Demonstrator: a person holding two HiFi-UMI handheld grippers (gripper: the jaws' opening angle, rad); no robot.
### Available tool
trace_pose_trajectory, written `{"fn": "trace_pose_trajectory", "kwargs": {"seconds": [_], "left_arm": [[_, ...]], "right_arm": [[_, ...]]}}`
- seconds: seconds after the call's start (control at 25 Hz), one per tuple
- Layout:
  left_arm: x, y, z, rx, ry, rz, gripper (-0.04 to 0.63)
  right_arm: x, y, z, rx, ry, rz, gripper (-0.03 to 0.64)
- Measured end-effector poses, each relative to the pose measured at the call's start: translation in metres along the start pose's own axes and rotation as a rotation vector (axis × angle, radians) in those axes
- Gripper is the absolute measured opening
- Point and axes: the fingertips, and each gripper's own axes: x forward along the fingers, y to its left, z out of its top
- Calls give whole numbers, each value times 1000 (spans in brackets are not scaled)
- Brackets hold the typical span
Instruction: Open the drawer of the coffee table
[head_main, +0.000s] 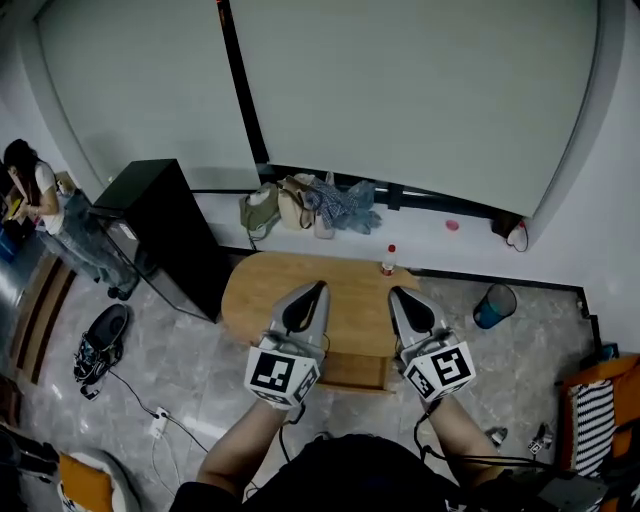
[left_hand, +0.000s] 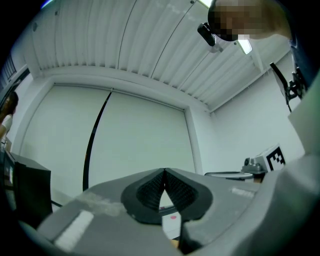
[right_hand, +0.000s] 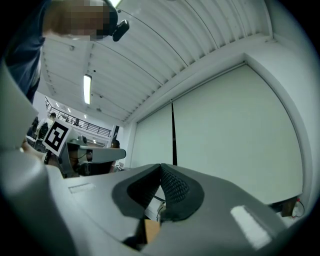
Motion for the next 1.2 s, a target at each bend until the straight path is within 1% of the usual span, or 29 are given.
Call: {"fn": "trace_pose_trajectory", "kwargs": {"seconds": [0.16, 0.28, 0.52, 0.72, 1.2], "left_arm": [[4, 7, 17, 11, -32, 25, 2], [7, 9, 20, 26, -47, 24, 2], [-4, 11, 8, 33, -25, 40, 2], [-3, 12, -4, 28, -5, 46, 2], [-9, 6, -3, 32, -7, 27, 2]], "right_arm": [[3, -2, 16, -34, -20, 8, 3], [7, -1, 21, -57, -32, 17, 3], [9, 13, 11, -65, -19, 38, 2], [11, 11, 5, -57, -9, 42, 2], [7, 17, 5, -41, -11, 52, 2]]}}
